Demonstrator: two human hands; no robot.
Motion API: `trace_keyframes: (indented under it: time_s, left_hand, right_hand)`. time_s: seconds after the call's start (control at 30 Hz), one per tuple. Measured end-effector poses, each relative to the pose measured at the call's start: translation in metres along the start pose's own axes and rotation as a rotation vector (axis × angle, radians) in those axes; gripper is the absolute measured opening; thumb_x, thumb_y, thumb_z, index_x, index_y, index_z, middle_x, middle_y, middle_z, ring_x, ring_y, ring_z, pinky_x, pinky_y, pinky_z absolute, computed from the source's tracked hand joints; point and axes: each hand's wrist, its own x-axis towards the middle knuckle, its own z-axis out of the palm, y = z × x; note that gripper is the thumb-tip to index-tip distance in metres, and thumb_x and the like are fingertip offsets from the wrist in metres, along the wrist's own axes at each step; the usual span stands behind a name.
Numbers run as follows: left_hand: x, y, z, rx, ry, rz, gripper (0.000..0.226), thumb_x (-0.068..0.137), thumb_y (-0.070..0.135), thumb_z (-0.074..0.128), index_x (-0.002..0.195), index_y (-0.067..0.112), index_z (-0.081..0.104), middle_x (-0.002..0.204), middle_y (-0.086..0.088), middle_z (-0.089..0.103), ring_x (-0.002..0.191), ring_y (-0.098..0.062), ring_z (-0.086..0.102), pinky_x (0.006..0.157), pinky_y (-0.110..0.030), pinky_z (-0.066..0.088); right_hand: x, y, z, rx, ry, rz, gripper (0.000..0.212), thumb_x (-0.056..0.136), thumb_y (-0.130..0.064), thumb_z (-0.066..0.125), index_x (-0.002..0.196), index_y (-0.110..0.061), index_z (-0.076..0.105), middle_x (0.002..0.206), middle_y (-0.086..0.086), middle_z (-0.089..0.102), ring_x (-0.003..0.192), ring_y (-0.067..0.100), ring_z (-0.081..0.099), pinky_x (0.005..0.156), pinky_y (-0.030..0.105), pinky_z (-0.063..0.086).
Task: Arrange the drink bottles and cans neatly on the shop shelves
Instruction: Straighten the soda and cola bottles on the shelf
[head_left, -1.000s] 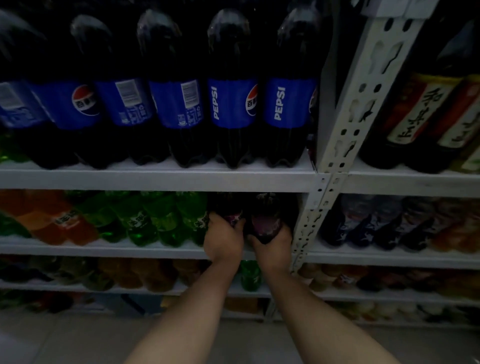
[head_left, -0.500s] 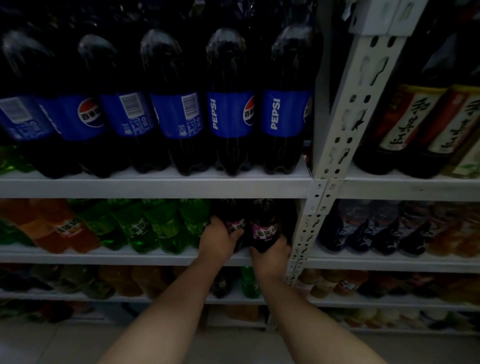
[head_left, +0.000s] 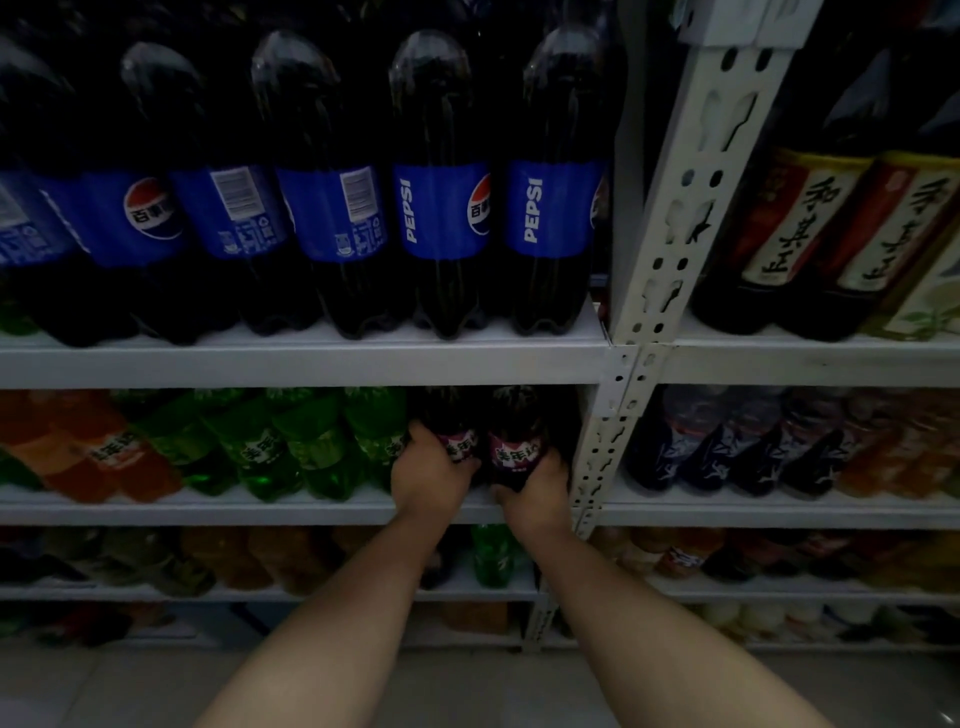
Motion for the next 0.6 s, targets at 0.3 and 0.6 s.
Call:
trace_keyframes:
  time_s: [0.3, 0.6]
  left_hand:
    - [0.022, -0.016, -0.016, -0.108, -0.247, 0.174, 0.099, 0.068, 0.027, 0.085, 0.142, 0.001, 0.025, 0.135, -0.014, 0.052, 0.120, -0.026, 0.052, 0.090, -0.021, 0.037]
    - [-0.004, -0.015, 0.000, -0.308, -0.022, 0.065, 0.078, 0.065, 0.035, 0.086, 0.126, 0.006, 0.047, 0.123, -0.011, 0.061, 0.113, -0.024, 0.057, 0.090, -0.025, 0.043]
  right_hand:
    - [-0.005, -0.005, 0.009, 0.018, 0.062, 0.053, 0.083, 0.073, -0.028, 0.075, 0.139, -0.005, 0.029, 0.132, 0.017, 0.043, 0.120, 0.033, 0.047, 0.096, 0.042, 0.046]
    - [-0.004, 0.005, 0.005, 0.086, 0.074, -0.099, 0.078, 0.077, -0.022, 0.075, 0.141, -0.009, 0.033, 0.136, 0.011, 0.047, 0.125, 0.026, 0.045, 0.104, 0.035, 0.039]
